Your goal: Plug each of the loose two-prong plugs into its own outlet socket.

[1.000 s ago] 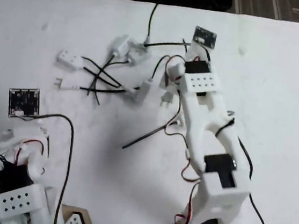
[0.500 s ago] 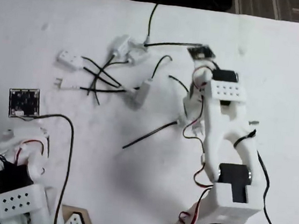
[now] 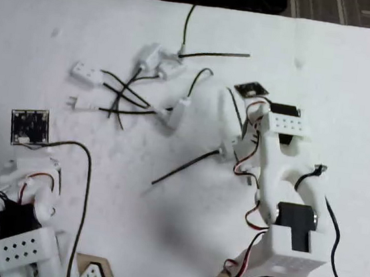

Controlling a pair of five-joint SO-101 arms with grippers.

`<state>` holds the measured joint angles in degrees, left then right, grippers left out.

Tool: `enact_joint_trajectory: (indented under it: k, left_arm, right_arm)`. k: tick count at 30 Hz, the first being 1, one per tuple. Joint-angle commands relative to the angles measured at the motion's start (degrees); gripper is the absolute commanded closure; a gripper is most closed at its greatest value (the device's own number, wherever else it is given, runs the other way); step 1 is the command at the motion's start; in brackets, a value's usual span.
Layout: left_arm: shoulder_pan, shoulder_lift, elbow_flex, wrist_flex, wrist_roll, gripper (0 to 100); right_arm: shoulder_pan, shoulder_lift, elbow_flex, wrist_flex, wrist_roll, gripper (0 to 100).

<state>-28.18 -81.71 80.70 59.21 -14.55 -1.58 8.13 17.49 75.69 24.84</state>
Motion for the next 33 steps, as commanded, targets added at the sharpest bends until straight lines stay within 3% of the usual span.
enact_joint_trajectory:
  k: [1, 15, 25, 33]
  left_arm:
    - [-0.13, -0.4, -0.35, -1.23, -0.53, 96]
    - [-0.13, -0.4, -0.35, -1.23, -0.62, 96]
    - [-0.13, -0.4, -0.35, -1.23, -0.62, 96]
    - [-0.13, -0.4, -0.35, -1.23, -0.62, 96]
  right_arm:
    - [1.36, -3.3, -2.81, 4.79, 0.7, 79.3]
    - [-1.71, -3.3, -1.93, 5.05, -0.09, 79.3]
    - [-7.96, -3.38, -1.93, 5.05, -12.92, 79.3]
    - [-8.84, -2.59, -1.32, 2.07, -17.49, 79.4]
